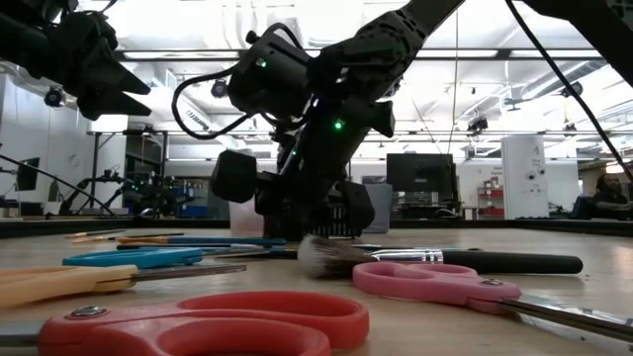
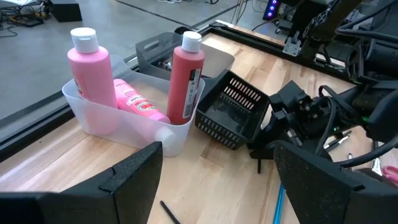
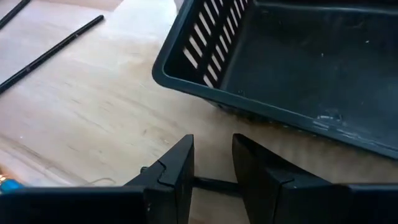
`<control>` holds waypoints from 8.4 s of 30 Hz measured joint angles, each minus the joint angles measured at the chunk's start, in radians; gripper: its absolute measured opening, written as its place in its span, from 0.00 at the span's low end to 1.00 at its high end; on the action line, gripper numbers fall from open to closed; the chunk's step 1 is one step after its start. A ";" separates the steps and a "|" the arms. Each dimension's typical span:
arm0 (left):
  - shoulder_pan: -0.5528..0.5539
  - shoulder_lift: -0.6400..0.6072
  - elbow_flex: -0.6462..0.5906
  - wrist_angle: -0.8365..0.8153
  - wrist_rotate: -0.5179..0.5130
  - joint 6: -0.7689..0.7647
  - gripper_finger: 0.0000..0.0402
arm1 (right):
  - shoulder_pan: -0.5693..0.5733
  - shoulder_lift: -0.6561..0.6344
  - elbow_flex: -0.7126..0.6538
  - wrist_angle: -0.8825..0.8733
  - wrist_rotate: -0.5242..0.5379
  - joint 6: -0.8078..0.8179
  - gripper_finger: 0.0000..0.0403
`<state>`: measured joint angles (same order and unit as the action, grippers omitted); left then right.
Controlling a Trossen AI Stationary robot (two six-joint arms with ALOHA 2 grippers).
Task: Pick & Place Paint Supplies
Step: Put the black paint brush into the gray bin
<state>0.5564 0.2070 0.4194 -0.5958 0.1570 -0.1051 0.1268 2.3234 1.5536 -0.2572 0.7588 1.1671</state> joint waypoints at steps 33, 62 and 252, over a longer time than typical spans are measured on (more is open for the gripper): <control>0.000 0.000 0.000 0.000 0.000 0.000 0.77 | 0.144 -0.102 -0.004 -0.262 -0.160 0.130 0.27; 0.000 0.000 0.000 0.001 0.000 0.000 0.77 | -0.022 -0.446 -0.032 -0.325 -0.724 -1.083 0.27; 0.000 0.000 0.000 0.000 0.000 0.000 0.77 | -0.710 -0.319 -0.106 -0.067 -0.795 -0.541 0.05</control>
<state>0.5564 0.2070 0.4198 -0.5961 0.1571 -0.1055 -0.5827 2.0048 1.4475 -0.3243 -0.0357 0.6266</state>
